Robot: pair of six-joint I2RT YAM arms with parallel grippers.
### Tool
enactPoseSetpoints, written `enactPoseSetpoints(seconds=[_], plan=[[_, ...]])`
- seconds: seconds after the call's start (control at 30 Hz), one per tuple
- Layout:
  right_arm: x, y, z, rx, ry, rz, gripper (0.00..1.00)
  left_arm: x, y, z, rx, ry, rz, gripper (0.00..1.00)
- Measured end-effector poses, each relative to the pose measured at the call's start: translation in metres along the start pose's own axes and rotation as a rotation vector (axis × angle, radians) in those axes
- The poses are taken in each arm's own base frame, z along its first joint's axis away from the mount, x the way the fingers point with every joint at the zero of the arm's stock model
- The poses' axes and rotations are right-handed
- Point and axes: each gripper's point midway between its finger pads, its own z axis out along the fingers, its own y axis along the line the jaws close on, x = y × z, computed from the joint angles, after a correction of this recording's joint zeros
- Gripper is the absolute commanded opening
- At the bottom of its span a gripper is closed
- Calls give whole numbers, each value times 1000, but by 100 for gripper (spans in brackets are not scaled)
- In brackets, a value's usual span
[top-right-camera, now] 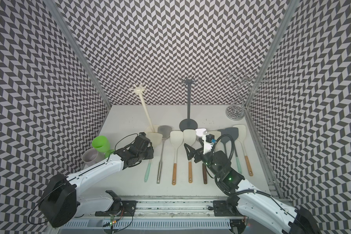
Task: Take the spatula off the kitchen utensil rack
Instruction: Place the spatula at the center of the board, then reset both arms
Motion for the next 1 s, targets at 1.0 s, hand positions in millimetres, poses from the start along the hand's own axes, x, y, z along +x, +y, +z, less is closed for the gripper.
enactPoseSetpoints(seconds=[1.0], plan=[[-68, 41, -82, -195, -165, -95, 100, -76, -30, -182, 511, -639, -47, 99]])
